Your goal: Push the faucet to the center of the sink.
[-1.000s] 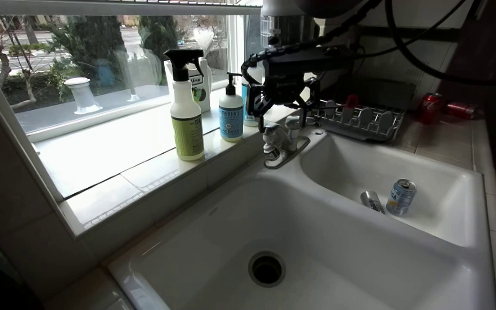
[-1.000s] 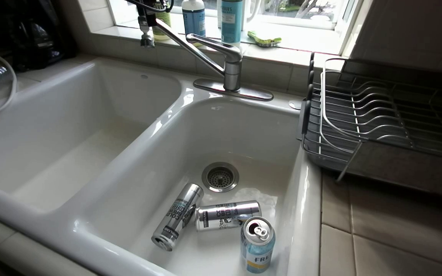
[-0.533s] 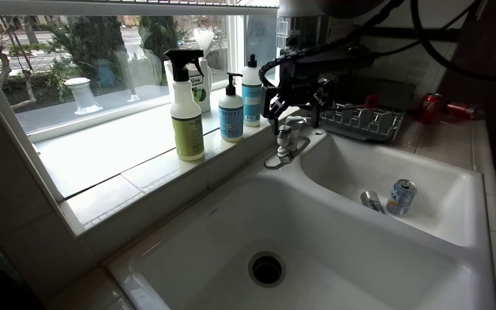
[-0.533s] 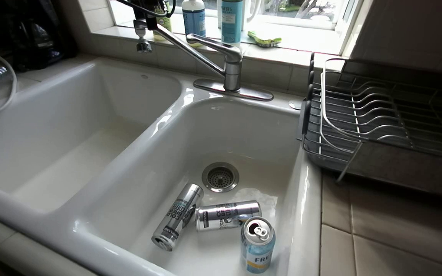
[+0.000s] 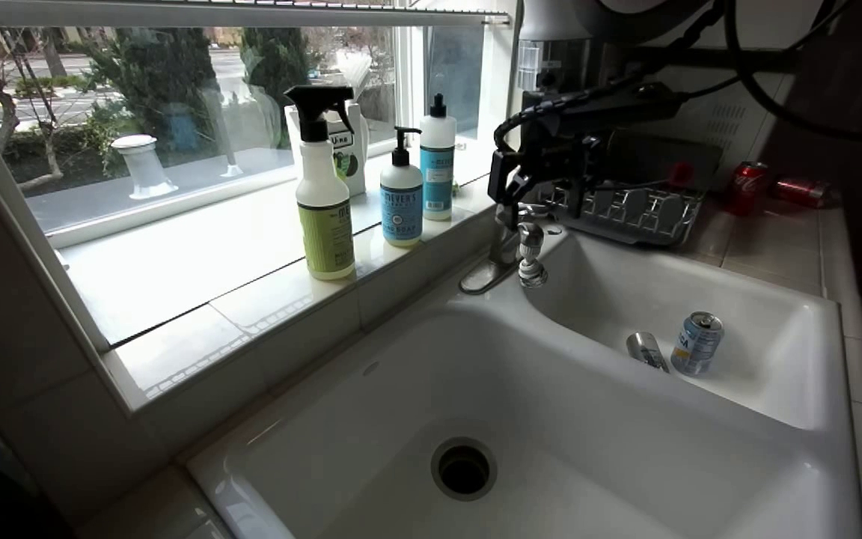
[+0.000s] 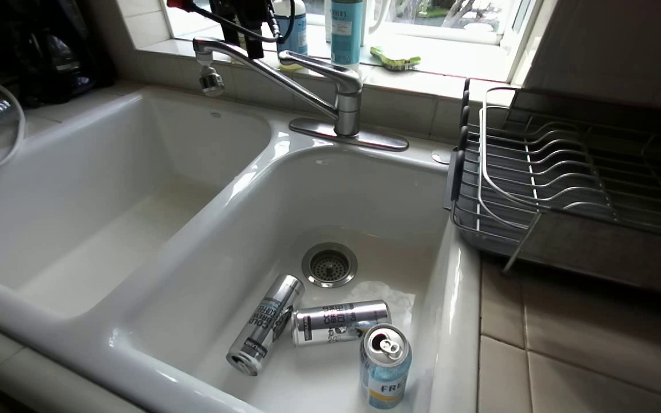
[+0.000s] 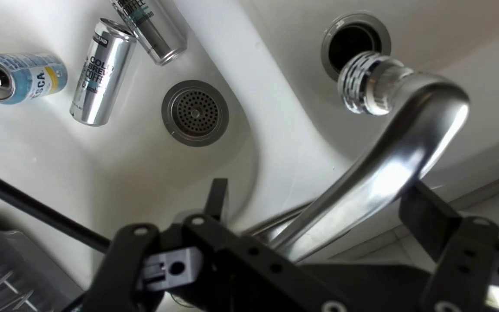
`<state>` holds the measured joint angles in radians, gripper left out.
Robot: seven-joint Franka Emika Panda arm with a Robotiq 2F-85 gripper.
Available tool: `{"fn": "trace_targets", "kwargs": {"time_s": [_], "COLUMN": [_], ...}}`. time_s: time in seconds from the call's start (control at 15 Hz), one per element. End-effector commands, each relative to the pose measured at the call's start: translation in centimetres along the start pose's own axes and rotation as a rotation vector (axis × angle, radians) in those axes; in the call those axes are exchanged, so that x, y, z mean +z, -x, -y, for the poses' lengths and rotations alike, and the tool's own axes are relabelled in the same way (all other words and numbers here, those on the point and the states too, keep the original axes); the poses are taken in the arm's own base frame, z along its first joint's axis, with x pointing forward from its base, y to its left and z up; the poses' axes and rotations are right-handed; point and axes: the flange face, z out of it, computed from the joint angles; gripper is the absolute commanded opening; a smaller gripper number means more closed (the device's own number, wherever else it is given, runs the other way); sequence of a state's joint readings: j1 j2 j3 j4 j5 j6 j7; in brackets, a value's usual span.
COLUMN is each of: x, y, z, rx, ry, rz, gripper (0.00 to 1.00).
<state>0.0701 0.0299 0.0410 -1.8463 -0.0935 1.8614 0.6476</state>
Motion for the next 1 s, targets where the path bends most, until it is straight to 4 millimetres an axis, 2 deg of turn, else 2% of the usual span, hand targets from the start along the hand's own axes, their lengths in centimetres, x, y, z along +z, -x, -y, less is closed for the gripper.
{"fn": "trace_targets", "kwargs": {"time_s": [0.0,0.27,0.73,0.93], "x": [0.3,0.6,2.2,2.1], "y": [0.7,1.2,2.0,2.6], "z": [-1.8,-2.2,-3.4,-4.2], "rx": [-0.064,-0.094,-0.097,-0.095], "ry": [0.018,0.013,-0.007,0.008], "rz": [0.013,0.046,0.103,0.109], "gripper": [1.0,1.0,1.0,1.0]}}
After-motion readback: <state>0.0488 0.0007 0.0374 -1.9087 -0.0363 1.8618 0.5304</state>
